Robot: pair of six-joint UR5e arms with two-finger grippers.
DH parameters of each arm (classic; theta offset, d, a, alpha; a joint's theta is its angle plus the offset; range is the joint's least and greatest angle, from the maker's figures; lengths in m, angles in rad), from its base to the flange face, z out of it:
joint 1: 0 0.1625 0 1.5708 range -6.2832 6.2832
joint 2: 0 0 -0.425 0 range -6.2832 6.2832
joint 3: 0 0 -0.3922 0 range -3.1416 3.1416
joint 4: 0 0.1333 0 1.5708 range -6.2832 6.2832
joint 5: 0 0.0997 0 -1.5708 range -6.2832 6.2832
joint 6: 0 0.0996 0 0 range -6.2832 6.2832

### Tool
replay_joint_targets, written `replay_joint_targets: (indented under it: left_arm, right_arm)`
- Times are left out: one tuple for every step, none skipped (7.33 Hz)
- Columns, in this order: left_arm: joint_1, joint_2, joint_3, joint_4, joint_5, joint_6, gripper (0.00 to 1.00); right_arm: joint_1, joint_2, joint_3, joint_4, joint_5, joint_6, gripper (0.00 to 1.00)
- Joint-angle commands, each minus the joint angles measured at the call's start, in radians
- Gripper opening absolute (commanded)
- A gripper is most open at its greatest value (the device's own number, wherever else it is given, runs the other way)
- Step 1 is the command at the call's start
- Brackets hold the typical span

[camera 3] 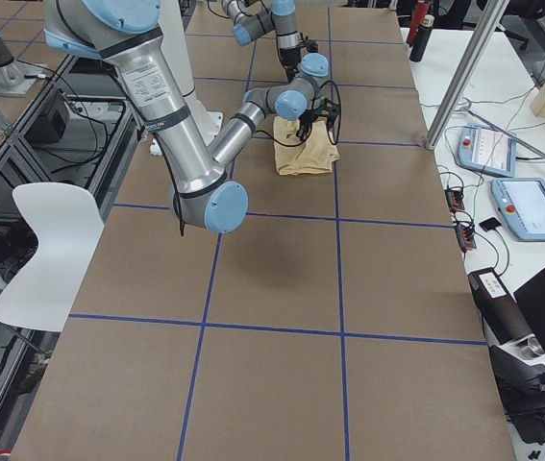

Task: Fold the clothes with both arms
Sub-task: 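Lift the near end with both grippers and fold it over toward the far end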

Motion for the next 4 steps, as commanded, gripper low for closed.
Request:
replay_joint_targets:
  left_arm:
    - [-0.038,-0.023,0.105,-0.074,0.004,0.006,0.00]
    - [-0.046,-0.030,0.139,-0.102,0.006,0.006,0.00]
    - [-0.055,-0.059,0.202,-0.149,0.006,0.006,0.00]
    - [-0.063,-0.073,0.255,-0.194,0.007,0.006,0.00]
  right_arm:
    - [0.019,0.100,-0.149,0.004,-0.007,-0.036,0.00]
    - [0.019,0.137,-0.210,0.006,-0.009,-0.060,0.00]
    - [0.022,0.159,-0.249,0.007,-0.011,-0.073,0.00]
    - [0.023,0.186,-0.298,0.015,-0.020,-0.090,0.00]
